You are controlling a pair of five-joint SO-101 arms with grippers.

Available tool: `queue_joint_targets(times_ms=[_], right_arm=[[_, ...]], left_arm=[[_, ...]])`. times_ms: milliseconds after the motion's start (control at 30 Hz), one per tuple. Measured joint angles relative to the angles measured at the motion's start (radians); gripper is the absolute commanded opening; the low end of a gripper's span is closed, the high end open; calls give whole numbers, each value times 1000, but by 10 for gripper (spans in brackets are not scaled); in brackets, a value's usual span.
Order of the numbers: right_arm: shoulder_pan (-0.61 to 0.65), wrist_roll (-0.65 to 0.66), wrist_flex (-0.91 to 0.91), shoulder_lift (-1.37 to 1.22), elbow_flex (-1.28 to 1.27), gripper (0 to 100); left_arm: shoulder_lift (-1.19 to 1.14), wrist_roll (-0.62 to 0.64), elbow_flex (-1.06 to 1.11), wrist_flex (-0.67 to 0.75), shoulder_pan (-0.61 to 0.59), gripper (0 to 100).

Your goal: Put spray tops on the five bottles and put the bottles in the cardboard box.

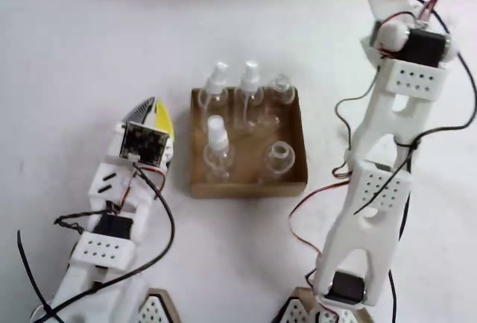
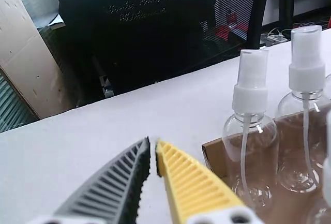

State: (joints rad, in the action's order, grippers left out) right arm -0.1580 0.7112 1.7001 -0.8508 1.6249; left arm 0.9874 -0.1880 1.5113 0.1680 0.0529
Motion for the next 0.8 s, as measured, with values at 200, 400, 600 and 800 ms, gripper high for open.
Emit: queue_joint_targets(times_ms=[200,400,600,800], right_arm=[[89,-153,0,100,0,16],[138,-245,3,253,0,15],[178,-407,5,405,0,15],[178,-586,5,505,2,15]], left_arm=[[0,0,0,0,0,24],[0,0,0,0,0,24],[0,0,0,0,0,24],[0,0,0,0,0,24]])
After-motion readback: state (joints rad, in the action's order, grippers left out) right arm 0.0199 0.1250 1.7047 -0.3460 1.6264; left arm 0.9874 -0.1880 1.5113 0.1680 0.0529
